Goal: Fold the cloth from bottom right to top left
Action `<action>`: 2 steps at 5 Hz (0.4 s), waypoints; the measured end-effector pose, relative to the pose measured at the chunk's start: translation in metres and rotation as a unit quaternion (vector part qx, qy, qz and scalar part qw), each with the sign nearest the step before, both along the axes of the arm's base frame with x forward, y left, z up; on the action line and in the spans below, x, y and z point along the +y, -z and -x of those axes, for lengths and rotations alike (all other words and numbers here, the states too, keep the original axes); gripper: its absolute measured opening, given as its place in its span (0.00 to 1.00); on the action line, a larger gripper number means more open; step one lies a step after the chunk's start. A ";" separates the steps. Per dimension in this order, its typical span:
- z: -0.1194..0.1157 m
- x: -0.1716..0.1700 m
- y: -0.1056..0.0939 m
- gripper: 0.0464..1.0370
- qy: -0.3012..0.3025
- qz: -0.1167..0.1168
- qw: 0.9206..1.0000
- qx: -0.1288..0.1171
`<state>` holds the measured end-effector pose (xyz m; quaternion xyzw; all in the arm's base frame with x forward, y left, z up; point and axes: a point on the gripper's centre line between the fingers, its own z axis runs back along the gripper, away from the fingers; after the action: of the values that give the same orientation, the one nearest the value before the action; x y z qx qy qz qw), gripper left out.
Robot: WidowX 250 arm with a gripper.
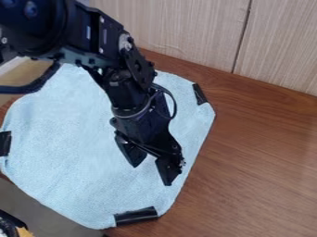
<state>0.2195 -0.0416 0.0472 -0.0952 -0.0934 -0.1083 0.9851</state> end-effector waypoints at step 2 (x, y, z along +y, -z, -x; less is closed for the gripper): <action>0.010 -0.009 -0.006 0.96 0.020 -0.039 0.999 0.003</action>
<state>0.2100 -0.0507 0.0528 -0.0588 -0.0840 -0.1310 0.9861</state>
